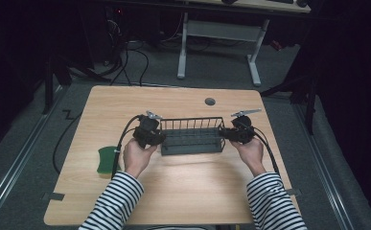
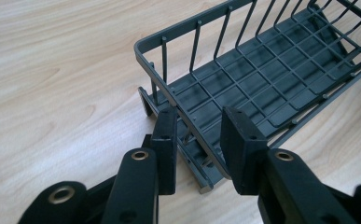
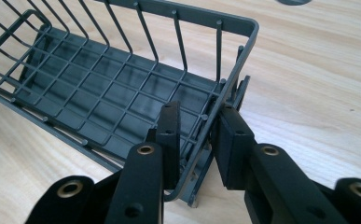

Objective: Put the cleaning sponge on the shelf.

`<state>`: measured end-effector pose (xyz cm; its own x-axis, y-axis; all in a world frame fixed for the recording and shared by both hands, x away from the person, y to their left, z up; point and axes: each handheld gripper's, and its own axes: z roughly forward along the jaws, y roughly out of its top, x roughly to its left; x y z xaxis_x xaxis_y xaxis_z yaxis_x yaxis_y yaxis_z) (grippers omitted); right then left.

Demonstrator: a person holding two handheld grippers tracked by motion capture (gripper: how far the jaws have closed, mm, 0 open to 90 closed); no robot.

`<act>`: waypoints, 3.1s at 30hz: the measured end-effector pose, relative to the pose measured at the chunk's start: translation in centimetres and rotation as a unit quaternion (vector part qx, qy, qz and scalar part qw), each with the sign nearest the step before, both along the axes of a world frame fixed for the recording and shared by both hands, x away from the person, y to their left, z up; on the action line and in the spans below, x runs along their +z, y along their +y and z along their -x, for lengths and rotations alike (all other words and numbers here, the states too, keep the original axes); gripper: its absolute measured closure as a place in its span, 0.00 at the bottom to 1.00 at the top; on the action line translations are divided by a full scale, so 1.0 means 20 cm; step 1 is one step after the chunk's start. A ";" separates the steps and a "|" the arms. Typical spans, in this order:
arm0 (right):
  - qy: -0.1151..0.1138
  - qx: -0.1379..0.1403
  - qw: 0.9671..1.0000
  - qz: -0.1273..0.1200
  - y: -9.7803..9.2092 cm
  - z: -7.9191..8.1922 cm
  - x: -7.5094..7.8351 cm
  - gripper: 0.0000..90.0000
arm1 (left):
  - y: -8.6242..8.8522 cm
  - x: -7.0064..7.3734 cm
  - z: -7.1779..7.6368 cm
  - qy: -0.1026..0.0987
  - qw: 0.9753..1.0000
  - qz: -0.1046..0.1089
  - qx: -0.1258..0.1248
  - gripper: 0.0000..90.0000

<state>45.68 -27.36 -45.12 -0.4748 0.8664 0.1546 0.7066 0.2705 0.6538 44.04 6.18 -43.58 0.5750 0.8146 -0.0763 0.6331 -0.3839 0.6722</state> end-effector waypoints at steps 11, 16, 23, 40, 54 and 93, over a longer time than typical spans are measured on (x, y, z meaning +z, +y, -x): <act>-0.001 0.032 0.999 -0.012 0.11 0.10 -0.01 0.80 | 0.14 -0.01 0.15 0.007 1.000 0.017 0.011 0.74; 0.002 0.043 0.999 -0.011 0.15 0.14 -0.01 0.80 | 0.18 -0.01 0.19 0.008 1.000 0.019 0.014 0.74; 0.002 0.054 0.998 -0.014 0.21 0.16 -0.01 0.79 | 0.24 -0.01 0.25 0.009 0.999 0.022 0.021 0.74; 0.002 0.048 0.999 -0.025 0.21 0.16 -0.02 0.75 | 0.27 -0.03 0.25 0.001 0.998 0.044 0.037 0.62; 0.029 0.032 0.999 -0.024 0.18 0.14 -0.01 0.47 | 0.24 -0.10 0.25 -0.001 0.999 0.033 0.042 0.66; -0.062 -0.088 0.992 -0.072 -0.37 0.51 -0.17 0.46 | 0.60 -0.03 0.33 -0.029 0.991 0.060 0.113 0.30</act>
<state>35.45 -34.77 -48.52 -0.3416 0.9107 0.2322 0.6458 0.0480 0.7620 37.51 18.17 -44.15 0.3861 0.9097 -0.1527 0.6522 -0.1521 0.7426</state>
